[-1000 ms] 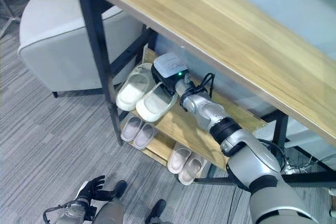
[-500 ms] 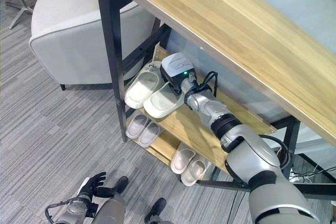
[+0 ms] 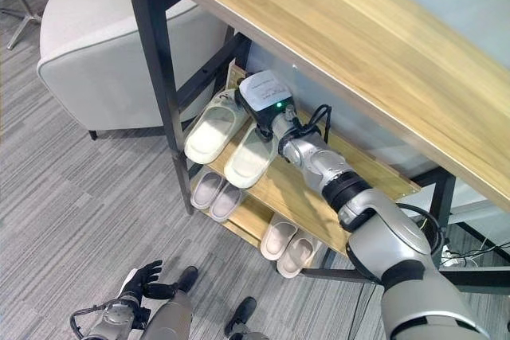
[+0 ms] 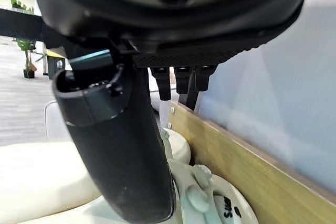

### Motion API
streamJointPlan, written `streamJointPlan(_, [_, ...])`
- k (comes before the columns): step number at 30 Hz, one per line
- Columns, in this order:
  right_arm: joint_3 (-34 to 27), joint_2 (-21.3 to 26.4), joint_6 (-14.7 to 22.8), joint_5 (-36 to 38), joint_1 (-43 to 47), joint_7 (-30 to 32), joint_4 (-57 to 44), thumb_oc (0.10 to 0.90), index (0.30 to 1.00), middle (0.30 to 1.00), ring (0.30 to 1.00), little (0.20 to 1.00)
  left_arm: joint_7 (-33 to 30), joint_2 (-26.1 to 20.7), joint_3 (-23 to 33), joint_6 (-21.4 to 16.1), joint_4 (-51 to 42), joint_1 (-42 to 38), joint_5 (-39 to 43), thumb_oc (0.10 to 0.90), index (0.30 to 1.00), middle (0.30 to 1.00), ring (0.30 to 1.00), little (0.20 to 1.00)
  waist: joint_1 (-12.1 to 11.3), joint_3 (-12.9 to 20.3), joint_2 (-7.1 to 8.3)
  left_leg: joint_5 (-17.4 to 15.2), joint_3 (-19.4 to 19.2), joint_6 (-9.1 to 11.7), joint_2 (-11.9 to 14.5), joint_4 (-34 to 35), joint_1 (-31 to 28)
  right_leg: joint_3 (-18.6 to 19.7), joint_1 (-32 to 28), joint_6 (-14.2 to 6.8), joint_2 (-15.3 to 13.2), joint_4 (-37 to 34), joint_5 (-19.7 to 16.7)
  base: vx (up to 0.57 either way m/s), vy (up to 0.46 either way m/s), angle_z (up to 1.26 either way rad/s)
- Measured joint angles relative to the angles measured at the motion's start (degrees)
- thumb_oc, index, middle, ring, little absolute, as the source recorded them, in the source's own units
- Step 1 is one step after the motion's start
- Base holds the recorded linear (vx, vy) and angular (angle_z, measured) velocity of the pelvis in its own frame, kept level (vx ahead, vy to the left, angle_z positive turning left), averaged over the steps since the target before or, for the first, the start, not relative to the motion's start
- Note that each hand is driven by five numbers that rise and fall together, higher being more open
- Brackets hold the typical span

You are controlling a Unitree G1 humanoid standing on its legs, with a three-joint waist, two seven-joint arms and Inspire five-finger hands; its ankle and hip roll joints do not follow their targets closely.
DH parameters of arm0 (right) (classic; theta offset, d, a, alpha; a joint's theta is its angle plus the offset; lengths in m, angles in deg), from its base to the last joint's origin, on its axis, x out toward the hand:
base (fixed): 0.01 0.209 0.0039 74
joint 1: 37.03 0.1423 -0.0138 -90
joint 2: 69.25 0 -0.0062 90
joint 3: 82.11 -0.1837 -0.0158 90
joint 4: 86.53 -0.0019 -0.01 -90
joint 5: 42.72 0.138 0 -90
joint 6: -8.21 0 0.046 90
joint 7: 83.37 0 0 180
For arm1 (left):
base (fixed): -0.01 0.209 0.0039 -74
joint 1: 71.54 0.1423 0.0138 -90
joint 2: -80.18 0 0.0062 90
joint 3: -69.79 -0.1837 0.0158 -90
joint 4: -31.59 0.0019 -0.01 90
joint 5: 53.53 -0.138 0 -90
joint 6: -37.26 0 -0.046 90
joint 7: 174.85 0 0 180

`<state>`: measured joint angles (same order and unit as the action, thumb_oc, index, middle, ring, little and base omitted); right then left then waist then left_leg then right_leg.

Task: Arrange the slippers neatly on the shoe rack.

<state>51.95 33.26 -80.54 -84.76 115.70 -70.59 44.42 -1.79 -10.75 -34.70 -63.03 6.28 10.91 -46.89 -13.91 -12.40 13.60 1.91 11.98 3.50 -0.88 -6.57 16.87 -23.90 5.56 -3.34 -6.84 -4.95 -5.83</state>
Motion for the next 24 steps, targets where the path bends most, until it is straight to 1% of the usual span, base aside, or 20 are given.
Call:
streamJointPlan(3, [-0.46,1.42,0.41,0.04,-1.4,0.0,-4.52,0.8,0.9,0.9,0.9,0.9,0.0,0.02,0.03,0.06,-0.01,0.03,-0.01,0.8,0.9,0.9,0.9,0.9,-0.03,0.0,-0.01,0.01,-0.24,-0.01,-0.03,0.0,-0.09,0.11,-0.01,0.03,-0.11,0.0,-0.06,0.0,0.0,-0.01])
streamJointPlan(8, [-1.68,2.62,1.06,0.59,-3.53,-0.05,-8.82,0.8,0.9,0.9,0.9,0.9,-0.01,0.01,0.2,0.22,-0.01,0.17,-0.04,0.8,0.9,0.9,0.9,0.9,0.3,0.02,-0.03,0.01,-0.75,-0.02,-0.09,-0.09,-0.25,0.64,-0.01,0.08,-0.27,0.0,-0.4,0.0,0.002,-0.04])
streamJointPlan(11, [-2.43,2.7,1.81,2.01,-4.25,-0.1,-9.88,0.8,0.9,0.9,0.9,0.9,-0.02,-0.12,0.29,0.21,-0.02,0.46,-0.03,0.8,0.9,0.9,0.9,0.9,1.09,0.03,-0.06,-0.06,-0.96,0.06,-0.13,-0.07,-0.41,0.88,-0.08,0.08,-0.34,0.01,-0.58,0.0,-0.005,-0.05])
streamJointPlan(14, [-2.99,2.77,2.25,5.36,-5.14,-1.17,-11.2,0.8,0.9,0.9,0.9,0.9,0.01,-0.1,0.79,0.25,-0.01,0.81,-0.04,0.8,0.9,0.9,0.9,0.9,1.3,0.03,-0.07,-0.37,-1.94,0.07,-0.03,-0.02,-0.9,1.81,-0.1,0.03,-0.44,0.01,-0.87,-0.01,0.002,-0.15])
streamJointPlan(16, [-4.88,2.76,2.65,8.08,-6.92,-2.01,-13.06,0.8,0.9,0.9,0.9,0.9,0.02,-0.1,0.85,0.25,-0.01,0.92,-0.05,0.8,0.9,0.9,0.9,0.9,1.43,0.05,-0.14,-0.52,-2.32,-0.13,-0.02,-0.06,-1.04,2.33,-0.07,-0.05,-0.49,0.01,-1.02,0.0,0.003,-0.09])
streamJointPlan(17, [-6.75,2.48,2.75,10.97,-8.74,-2.49,-14.57,0.8,0.9,0.9,0.9,0.9,0.06,-0.1,0.86,0.26,-0.01,0.98,-0.04,0.8,0.9,0.9,0.9,0.9,1.43,0.06,-0.14,-0.55,-2.41,-0.19,-0.05,-0.09,-1.09,2.43,-0.09,-0.06,-0.54,0.01,-1.04,0.01,0.0,-0.04])
streamJointPlan(21, [-7.69,2.39,2.94,18.51,-10.99,-3.42,-16.47,0.8,0.9,0.9,0.9,0.9,0.14,-0.12,1.33,0.26,-0.02,1.32,-0.04,0.8,0.9,0.9,0.9,0.9,2.27,0.09,-0.22,-0.56,-2.53,-0.21,-0.11,-0.13,-1.08,2.54,-0.06,-0.08,-0.61,0.01,-1.1,0.0,0.0,0.0])
streamJointPlan(23, [-9.44,2.16,3.27,22.63,-12.66,-4.23,-18.47,0.8,0.9,0.9,0.9,0.9,0.14,-0.17,1.36,0.25,-0.11,1.57,-0.04,0.8,0.9,0.9,0.9,0.9,2.64,0.13,-0.3,-0.57,-2.55,-0.22,-0.13,-0.12,-1.08,2.56,-0.06,-0.08,-0.63,0.01,-1.11,0.0,0.0,0.0])
streamJointPlan(24, [-9.68,2.15,3.61,23.36,-12.96,-4.22,-18.78,0.8,0.9,0.9,0.9,0.9,0.14,-0.17,1.37,0.25,-0.11,1.6,-0.04,0.8,0.9,0.9,0.9,0.9,2.75,0.14,-0.34,-0.57,-2.58,-0.23,-0.13,-0.13,-1.09,2.59,-0.06,-0.08,-0.63,0.01,-1.11,0.0,0.0,0.0])
